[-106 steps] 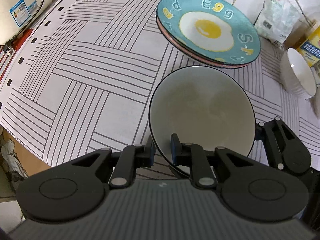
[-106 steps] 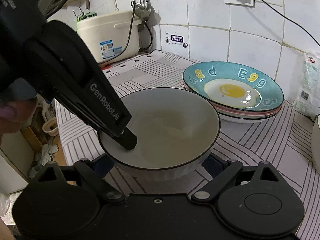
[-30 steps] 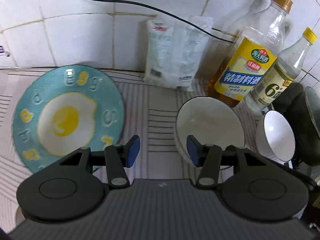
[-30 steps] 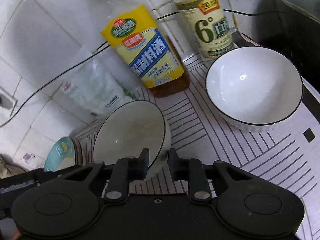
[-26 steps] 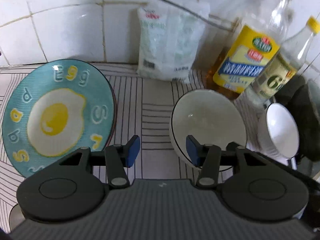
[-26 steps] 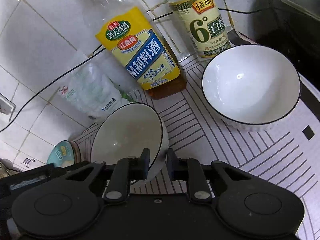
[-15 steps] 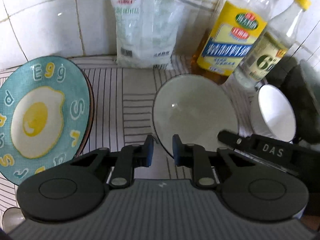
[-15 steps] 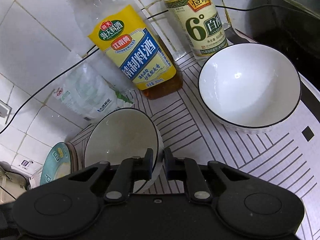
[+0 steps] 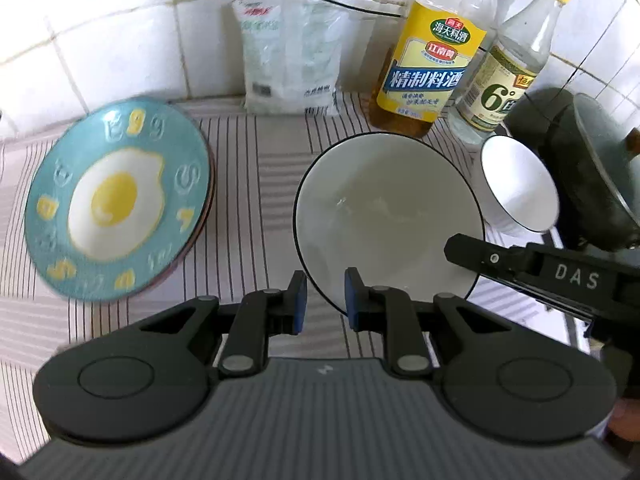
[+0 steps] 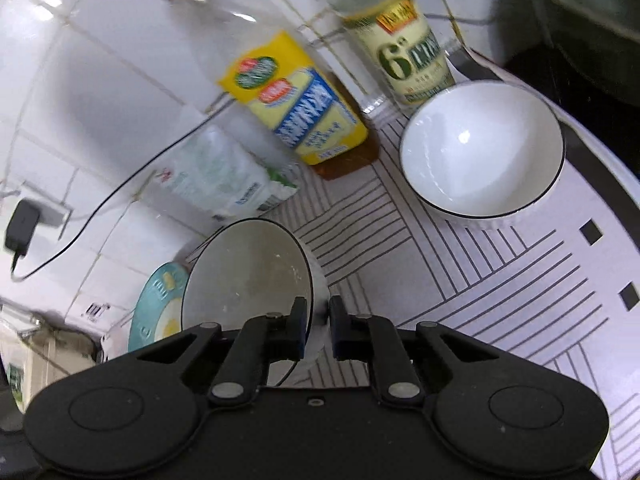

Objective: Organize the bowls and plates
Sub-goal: 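Carry the second bowl and lower it into the first bowl, release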

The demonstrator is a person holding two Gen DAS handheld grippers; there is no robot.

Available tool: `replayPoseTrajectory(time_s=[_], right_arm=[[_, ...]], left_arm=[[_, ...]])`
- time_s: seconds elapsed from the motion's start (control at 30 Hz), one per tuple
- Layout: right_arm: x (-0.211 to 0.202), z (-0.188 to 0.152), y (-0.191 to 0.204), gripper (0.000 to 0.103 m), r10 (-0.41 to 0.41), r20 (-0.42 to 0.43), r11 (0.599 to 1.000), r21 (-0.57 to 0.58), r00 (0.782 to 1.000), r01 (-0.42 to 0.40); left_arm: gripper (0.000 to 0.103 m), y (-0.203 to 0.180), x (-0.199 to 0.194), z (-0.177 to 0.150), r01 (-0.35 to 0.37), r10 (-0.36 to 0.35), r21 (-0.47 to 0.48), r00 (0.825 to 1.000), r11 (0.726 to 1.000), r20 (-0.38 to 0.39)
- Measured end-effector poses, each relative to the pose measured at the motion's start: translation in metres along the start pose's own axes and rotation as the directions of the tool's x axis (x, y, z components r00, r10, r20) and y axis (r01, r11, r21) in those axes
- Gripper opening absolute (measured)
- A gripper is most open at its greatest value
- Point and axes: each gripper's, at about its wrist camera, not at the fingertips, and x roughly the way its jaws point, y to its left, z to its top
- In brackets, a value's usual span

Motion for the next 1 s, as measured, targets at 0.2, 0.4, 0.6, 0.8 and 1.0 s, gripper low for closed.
replayPoseTrajectory(time_s=[0.2, 0.4, 0.6, 0.8, 1.0], right_arm=[[-0.028, -0.011, 0.012, 0.016, 0.019, -0.034, 0.999, -0.041, 0.999, -0.020], [-0.051, -0.025, 0.025, 0.016, 0.054, -0.051, 0.994, -0.089, 0.997, -0.058], [-0.069, -0.040, 0.047, 0.016, 0.093, -0.068, 0.982, -0.160, 0.993, -0.103], [-0.072, -0.054, 0.065, 0.018, 0.123, -0.100, 0.968, -0.205, 0.987, -0.142], [-0.062, -0.068, 0.087, 0.018, 0.151, -0.153, 0.947, -0.262, 0.977, -0.187]], left_arm=[[0.018, -0.005, -0.036, -0.021, -0.025, 0.025, -0.008, 1.000, 1.000, 0.014], [0.018, 0.000, -0.073, -0.043, -0.065, 0.066, -0.021, 0.995, 0.998, 0.070], [0.018, 0.018, -0.104, -0.060, -0.101, 0.106, -0.056, 0.990, 0.993, 0.097], [0.018, 0.038, -0.120, -0.075, -0.131, 0.143, -0.107, 0.983, 0.986, 0.114], [0.018, 0.064, -0.126, -0.093, -0.172, 0.188, -0.166, 0.978, 0.971, 0.089]])
